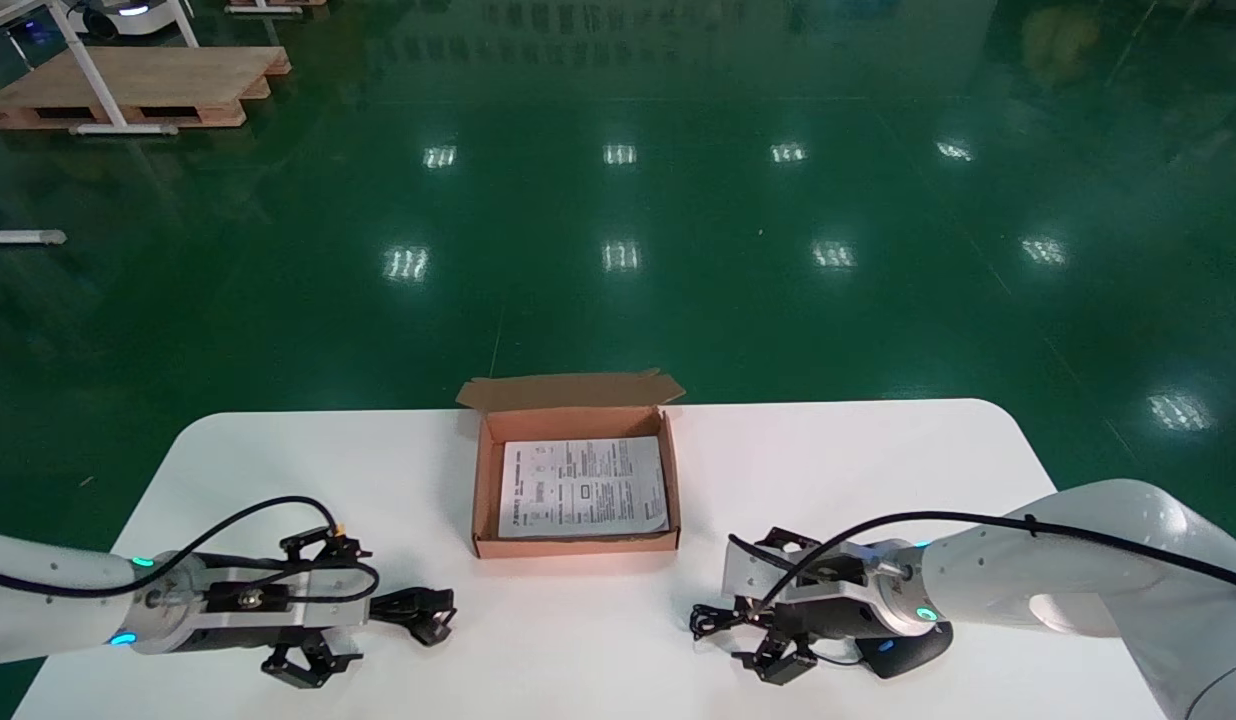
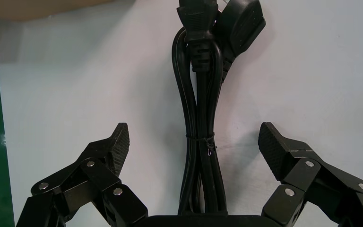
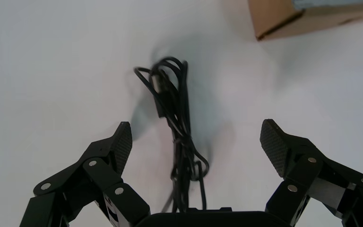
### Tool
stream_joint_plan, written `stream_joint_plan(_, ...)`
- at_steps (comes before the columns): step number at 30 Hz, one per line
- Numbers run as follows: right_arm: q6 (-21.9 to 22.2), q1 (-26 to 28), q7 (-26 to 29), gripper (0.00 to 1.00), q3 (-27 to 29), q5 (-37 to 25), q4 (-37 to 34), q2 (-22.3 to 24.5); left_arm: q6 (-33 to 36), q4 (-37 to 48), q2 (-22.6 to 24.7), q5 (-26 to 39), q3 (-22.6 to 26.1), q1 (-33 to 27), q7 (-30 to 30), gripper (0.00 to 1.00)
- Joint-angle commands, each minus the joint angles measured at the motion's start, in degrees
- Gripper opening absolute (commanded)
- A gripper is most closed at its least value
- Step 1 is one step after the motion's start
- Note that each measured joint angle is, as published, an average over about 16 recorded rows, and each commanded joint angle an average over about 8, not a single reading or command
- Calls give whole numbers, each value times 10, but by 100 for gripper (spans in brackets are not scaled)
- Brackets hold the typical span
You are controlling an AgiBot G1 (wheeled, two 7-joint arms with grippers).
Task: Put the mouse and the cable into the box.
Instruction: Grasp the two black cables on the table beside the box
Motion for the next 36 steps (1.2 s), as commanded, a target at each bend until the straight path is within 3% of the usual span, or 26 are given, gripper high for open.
stream_joint_plan(1,3,5,-10,96,0,1,-21,-5,0,0,0,0,0,0,0,76)
stream_joint_plan(7,5,9,-12,25,1,2,-33,-9,0,1,0,0,0,0,0,3)
stream_joint_plan(9,4,9,-12,3,1,2,-30,-8,0,1,0,0,0,0,0,0)
stream_joint_plan(10,4,8,-12,0,1,2,-28,-7,0,1,0,0,0,0,0,0)
stream_joint_plan(36,1,4,-10,0,1,2,-12,-2,0,0,0,-1,0,0,0,0)
